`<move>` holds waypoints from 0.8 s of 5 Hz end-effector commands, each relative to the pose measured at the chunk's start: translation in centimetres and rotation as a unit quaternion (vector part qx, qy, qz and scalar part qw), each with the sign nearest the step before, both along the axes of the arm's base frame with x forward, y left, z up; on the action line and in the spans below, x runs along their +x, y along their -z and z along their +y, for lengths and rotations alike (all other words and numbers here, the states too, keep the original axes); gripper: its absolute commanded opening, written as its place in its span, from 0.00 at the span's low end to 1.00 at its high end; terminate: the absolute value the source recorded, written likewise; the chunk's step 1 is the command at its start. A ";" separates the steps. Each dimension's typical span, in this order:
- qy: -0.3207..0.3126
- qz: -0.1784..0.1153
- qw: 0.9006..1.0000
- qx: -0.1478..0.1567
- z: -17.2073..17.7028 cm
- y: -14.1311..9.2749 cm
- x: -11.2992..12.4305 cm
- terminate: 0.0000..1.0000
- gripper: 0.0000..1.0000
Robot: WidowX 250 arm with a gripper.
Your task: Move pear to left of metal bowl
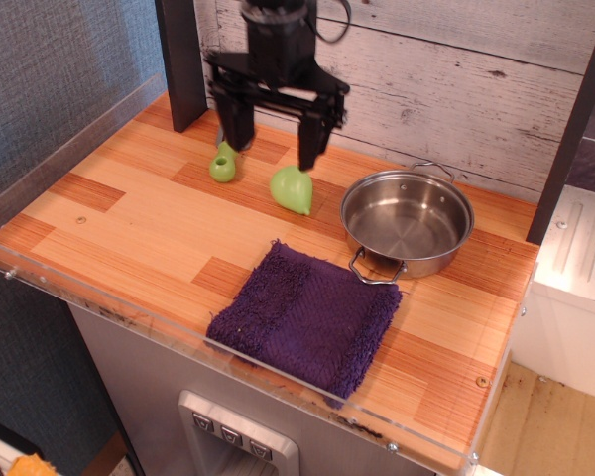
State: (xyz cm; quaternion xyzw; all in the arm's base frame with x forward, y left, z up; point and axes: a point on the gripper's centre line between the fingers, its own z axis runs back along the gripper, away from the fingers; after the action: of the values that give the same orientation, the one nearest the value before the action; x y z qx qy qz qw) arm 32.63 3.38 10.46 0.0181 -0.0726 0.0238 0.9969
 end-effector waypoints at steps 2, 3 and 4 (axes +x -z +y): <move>0.034 0.028 0.999 -0.018 -0.6 -0.6 -5.4 0.00 1.00; 0.070 0.012 0.997 -0.033 -0.4 -0.4 -5.5 0.00 1.00; 0.070 0.012 0.997 -0.033 -0.4 -0.4 -5.5 0.00 1.00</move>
State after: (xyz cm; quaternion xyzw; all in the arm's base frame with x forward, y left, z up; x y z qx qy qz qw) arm 27.15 2.52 9.60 -0.0224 -0.0385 -0.0452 0.9980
